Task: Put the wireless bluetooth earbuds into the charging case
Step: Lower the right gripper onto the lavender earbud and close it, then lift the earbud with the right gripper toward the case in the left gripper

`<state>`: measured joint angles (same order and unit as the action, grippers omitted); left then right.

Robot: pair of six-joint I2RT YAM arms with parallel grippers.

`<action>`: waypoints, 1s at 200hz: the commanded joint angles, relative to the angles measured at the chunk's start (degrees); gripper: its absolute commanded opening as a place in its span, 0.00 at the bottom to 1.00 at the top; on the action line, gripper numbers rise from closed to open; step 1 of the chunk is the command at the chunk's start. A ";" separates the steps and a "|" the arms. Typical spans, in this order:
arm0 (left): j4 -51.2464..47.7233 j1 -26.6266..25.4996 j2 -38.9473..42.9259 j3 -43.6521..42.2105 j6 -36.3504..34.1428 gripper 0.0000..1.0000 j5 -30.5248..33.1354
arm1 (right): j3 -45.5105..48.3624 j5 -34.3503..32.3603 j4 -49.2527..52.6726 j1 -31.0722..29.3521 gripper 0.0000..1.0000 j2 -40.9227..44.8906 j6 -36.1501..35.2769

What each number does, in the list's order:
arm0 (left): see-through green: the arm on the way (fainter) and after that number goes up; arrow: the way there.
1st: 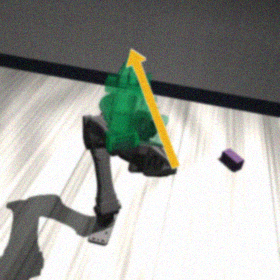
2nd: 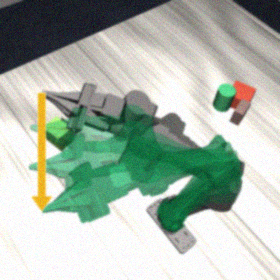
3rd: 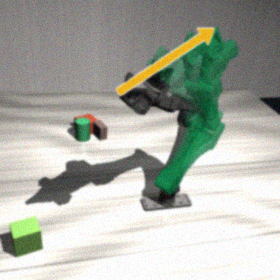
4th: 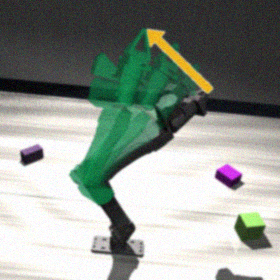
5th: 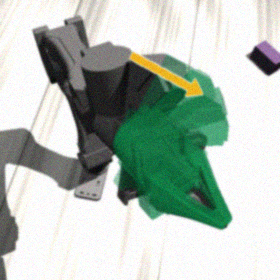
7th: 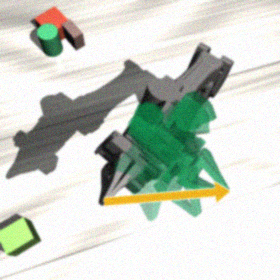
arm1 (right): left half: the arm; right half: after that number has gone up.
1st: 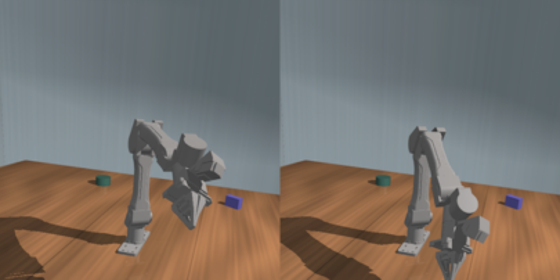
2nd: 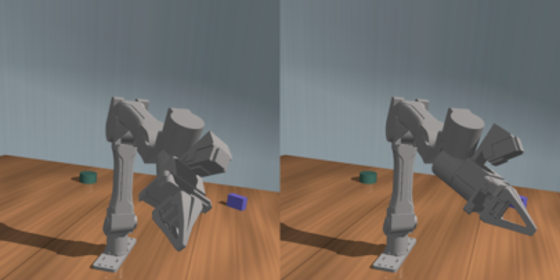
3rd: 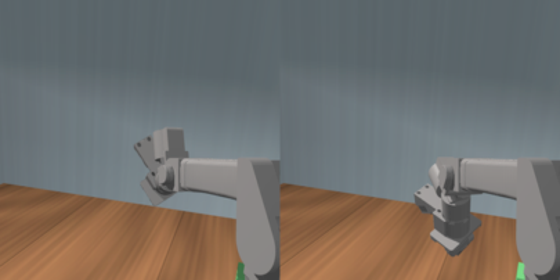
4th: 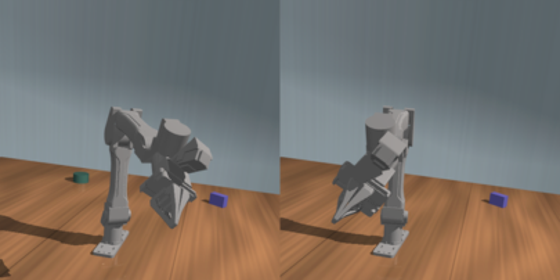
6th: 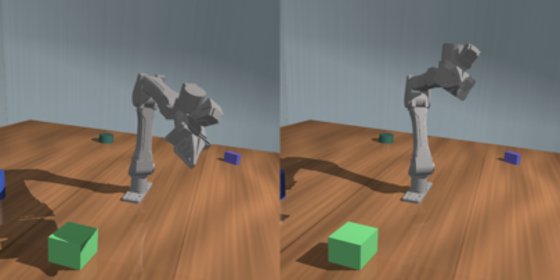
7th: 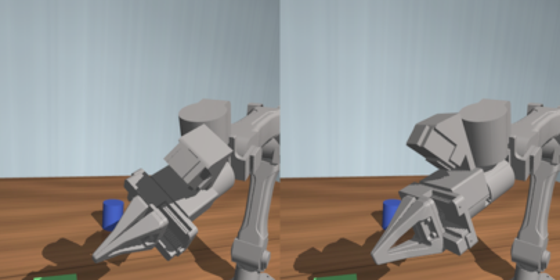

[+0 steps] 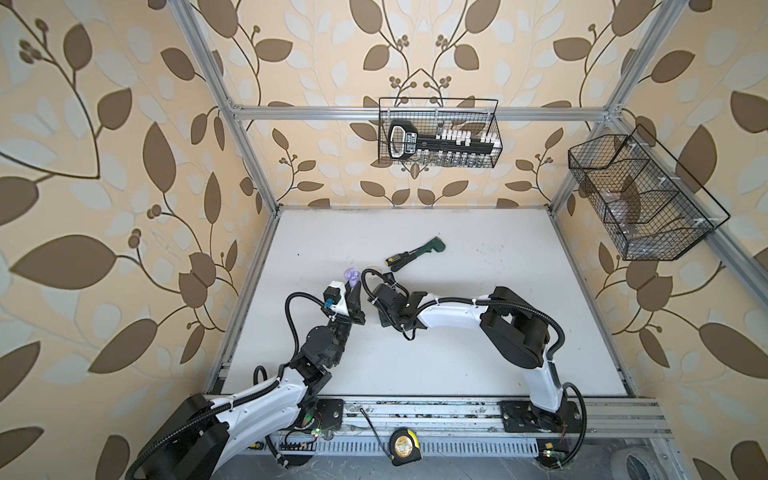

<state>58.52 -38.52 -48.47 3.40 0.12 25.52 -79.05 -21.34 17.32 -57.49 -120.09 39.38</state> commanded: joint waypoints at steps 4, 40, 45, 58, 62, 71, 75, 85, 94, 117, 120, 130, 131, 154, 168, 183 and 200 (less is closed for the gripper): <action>3.69 0.55 0.30 0.00 0.43 0.00 -0.95 | -0.24 0.99 2.54 -0.05 0.14 -2.49 0.17; 0.24 0.54 0.59 1.49 1.46 0.00 -3.38 | 1.60 -1.10 2.22 0.01 0.13 0.26 0.77; -0.30 0.53 0.64 1.76 1.40 0.00 -3.81 | 2.07 -1.48 2.05 0.00 0.13 0.99 0.84; -1.57 0.50 0.63 2.53 0.82 0.00 -5.93 | 3.64 -2.24 1.60 0.10 0.13 2.89 1.08; -2.42 0.55 0.58 3.04 0.49 0.00 -7.08 | 4.16 -2.44 1.46 0.15 0.13 3.63 1.20; -5.89 0.49 0.25 5.15 -0.70 0.00 -10.60 | 5.37 -3.18 1.27 0.19 0.13 5.07 1.47; -8.51 0.52 0.05 6.60 -1.19 0.00 -12.06 | 5.91 -3.35 1.15 0.23 0.13 5.86 1.53; -18.14 0.55 -0.18 11.73 -0.42 0.00 -15.07 | 7.42 -3.87 0.76 0.41 0.13 7.70 1.83; -28.96 0.54 -0.40 17.17 -0.24 0.00 -19.60 | 9.52 -4.57 0.04 0.64 0.13 9.54 2.48; -35.45 0.38 0.18 19.87 -0.19 0.00 -24.25 | 14.73 -5.23 -2.67 0.91 0.13 14.81 3.40; -34.74 0.38 0.47 19.11 -1.04 0.00 -25.48 | 15.46 -5.53 -2.81 0.89 0.13 15.53 3.49; -33.19 0.37 1.70 17.10 -4.31 0.00 -28.98 | 18.06 -6.67 -3.48 0.97 0.13 18.00 3.77; -33.33 0.38 1.84 17.00 -4.46 0.00 -29.05 | 18.32 -6.77 -3.59 0.93 0.13 18.34 3.86; -37.02 0.38 4.01 15.38 -7.36 0.00 -32.34 | 25.03 -8.32 -4.82 1.19 0.13 24.61 4.46; -39.31 0.31 4.52 15.18 -8.50 0.00 -33.57 | 28.73 -10.09 -5.09 1.96 0.13 28.50 5.90; -36.81 0.35 4.28 13.22 -9.21 0.00 -36.31 | 32.08 -10.86 -6.86 2.49 0.13 31.90 6.39; -30.19 0.29 2.72 9.72 -10.26 0.00 -40.49 | 34.56 -13.83 -6.84 2.69 0.13 34.96 7.33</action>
<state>21.56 -38.52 -45.15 16.29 -6.72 -7.01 -47.57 -29.82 11.92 -55.27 -88.55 44.07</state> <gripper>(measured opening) 0.198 0.125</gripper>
